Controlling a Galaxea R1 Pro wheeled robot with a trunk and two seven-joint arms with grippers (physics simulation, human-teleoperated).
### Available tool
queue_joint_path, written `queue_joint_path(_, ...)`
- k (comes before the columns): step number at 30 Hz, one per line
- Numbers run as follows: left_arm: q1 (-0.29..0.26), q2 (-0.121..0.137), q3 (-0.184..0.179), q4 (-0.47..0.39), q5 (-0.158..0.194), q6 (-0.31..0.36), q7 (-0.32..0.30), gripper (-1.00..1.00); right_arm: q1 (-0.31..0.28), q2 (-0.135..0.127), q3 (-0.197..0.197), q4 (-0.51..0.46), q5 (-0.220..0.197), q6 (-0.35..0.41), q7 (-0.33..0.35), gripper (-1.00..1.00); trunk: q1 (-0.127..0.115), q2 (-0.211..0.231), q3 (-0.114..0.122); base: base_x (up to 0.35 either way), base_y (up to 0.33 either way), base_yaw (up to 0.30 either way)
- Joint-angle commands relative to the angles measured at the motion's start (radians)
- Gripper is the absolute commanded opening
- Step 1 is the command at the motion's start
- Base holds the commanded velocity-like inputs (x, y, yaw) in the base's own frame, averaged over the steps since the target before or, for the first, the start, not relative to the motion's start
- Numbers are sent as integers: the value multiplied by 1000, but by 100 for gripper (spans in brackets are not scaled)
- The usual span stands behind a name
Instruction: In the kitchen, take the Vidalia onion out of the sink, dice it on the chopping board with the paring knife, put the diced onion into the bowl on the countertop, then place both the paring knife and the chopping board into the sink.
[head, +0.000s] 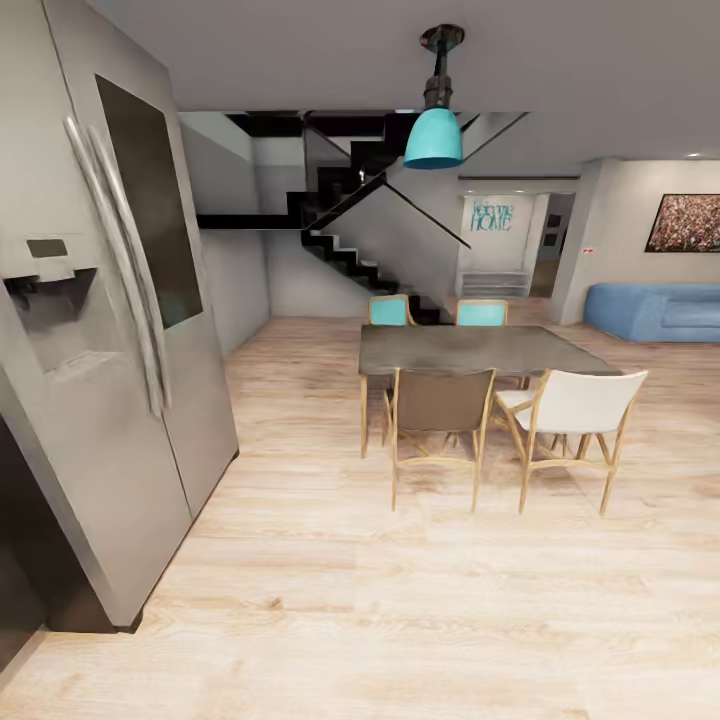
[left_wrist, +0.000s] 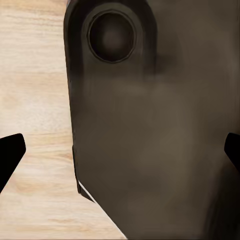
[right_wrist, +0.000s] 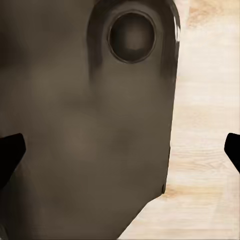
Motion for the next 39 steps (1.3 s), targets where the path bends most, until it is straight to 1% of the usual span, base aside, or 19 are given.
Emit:
queue_joint_path(1,3,4,3,0,0,-1,2,100,-6,6,2,-6,0,-6,-4,100,0,0,0,0,0,0)
queue_joint_path(5,3,4,3,1,-1,-1,2,100,-16,28,3,-23,1,-4,-7,100,0,0,0,0,0,0)
queue_joint_path(8,3,5,3,-2,-1,-6,2,100,-16,36,2,-23,1,4,-9,100,0,0,0,0,0,0)
queue_joint_path(12,2,7,3,-3,-2,-15,2,100,-17,36,1,-23,0,4,-9,100,0,0,0,0,0,0)
queue_joint_path(23,2,11,6,-4,-2,-74,2,100,-17,41,1,-23,-4,-57,-8,100,0,0,0,0,0,0)
queue_joint_path(27,2,10,7,-27,1,-97,3,100,-17,43,0,-25,-6,-79,-4,100,0,0,0,0,0,0)
queue_joint_path(33,1,34,10,-61,7,-130,4,100,-17,40,-1,-59,-3,-113,-11,100,0,0,0,0,0,0)
queue_joint_path(34,1,35,10,-303,7,-172,4,100,-17,40,-1,-264,-2,-189,-12,100,0,0,0,0,0,0)
queue_joint_path(35,2,35,10,-326,7,-172,5,100,-17,39,-1,-300,-1,-188,-15,100,0,0,0,0,0,0)
queue_joint_path(36,2,36,10,-372,7,-172,5,100,-17,38,-2,-367,0,-187,-22,100,0,0,0,0,0,0)
queue_joint_path(37,2,36,11,-394,7,-172,5,100,-17,38,-2,-399,0,-187,-26,100,0,0,0,0,0,0)
queue_joint_path(38,2,36,11,-438,7,-172,6,100,-17,38,-2,-455,1,-186,-39,100,0,0,0,0,0,0)
queue_joint_path(39,2,37,11,-458,8,-172,6,100,-17,37,-2,-480,1,-186,-45,100,0,0,0,0,0,0)
